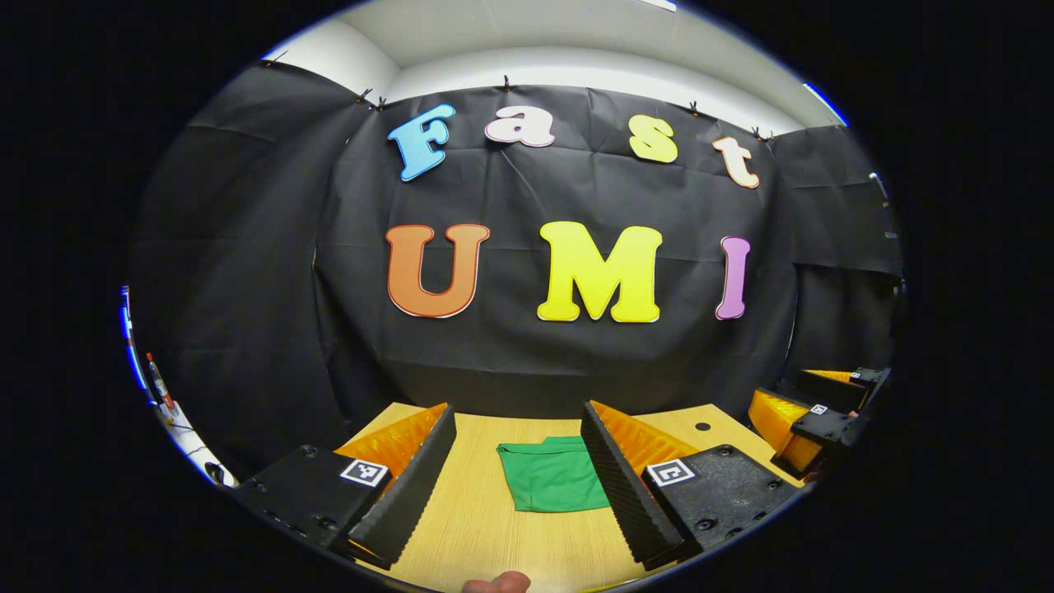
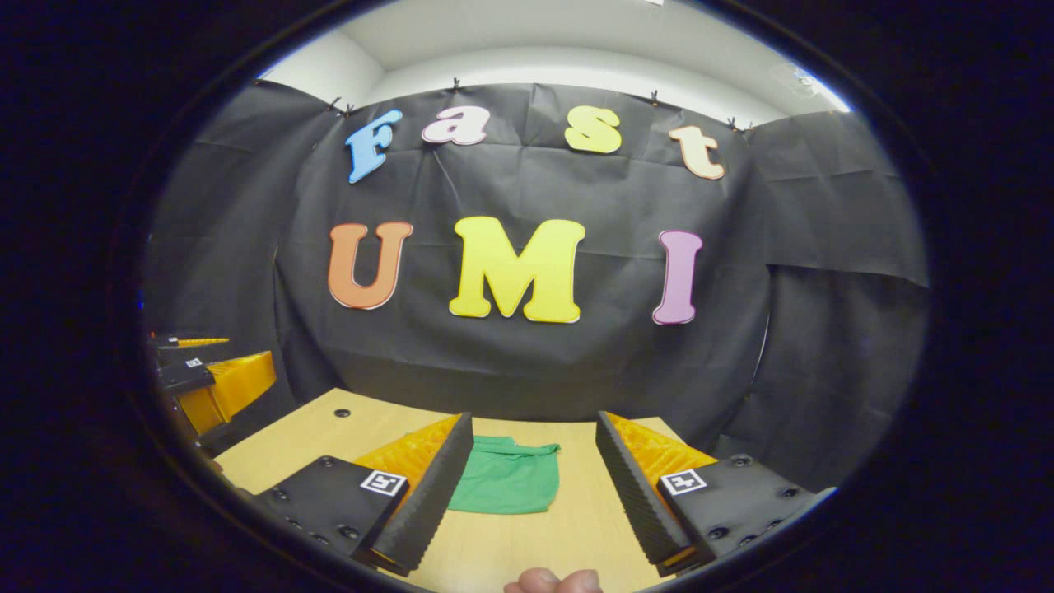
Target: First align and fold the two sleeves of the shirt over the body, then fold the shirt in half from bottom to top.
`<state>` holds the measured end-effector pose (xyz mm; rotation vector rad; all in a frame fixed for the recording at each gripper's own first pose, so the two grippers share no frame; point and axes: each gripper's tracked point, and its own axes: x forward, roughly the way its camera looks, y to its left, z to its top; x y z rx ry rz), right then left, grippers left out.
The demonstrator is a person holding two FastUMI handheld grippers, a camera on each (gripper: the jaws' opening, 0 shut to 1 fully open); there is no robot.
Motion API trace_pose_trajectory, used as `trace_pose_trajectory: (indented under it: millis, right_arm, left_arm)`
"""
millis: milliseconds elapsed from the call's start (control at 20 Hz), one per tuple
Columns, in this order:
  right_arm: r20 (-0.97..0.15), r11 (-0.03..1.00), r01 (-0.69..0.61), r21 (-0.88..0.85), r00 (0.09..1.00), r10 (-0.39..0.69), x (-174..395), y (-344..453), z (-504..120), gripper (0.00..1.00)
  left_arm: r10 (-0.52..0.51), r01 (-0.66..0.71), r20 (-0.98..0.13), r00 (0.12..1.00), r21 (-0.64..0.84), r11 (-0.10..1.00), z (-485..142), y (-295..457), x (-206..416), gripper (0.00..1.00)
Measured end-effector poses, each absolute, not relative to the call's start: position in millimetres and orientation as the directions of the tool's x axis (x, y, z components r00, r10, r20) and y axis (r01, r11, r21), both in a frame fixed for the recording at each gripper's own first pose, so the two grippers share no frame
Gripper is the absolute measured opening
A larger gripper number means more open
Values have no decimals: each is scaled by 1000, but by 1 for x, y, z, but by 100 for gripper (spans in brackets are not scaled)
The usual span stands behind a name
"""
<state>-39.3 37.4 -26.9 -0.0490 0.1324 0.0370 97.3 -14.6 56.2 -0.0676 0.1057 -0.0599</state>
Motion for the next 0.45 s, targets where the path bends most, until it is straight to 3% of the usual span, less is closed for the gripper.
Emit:
trace_pose_trajectory:
  millis: [100, 200, 250, 450]
  right_arm:
    - [-130, 998, -49, -48, 991, 42, -44, 42, -26, 91]
    - [-123, 998, -49, -48, 991, 43, -48, 41, -24, 91]
    - [-121, 998, -47, -44, 992, 41, -49, 39, -24, 96]
    - [-103, 998, -49, -37, 994, 45, -48, 38, -18, 91]
  left_arm:
    - [-67, 61, -101, 993, -63, 996, 57, -17, 95, 98]
    - [-73, 67, -96, 993, -59, 996, 58, -18, 94, 98]
    - [-77, 72, -96, 992, -59, 996, 57, -21, 93, 98]
    - [-68, 64, -92, 993, -51, 997, 58, -20, 92, 98]
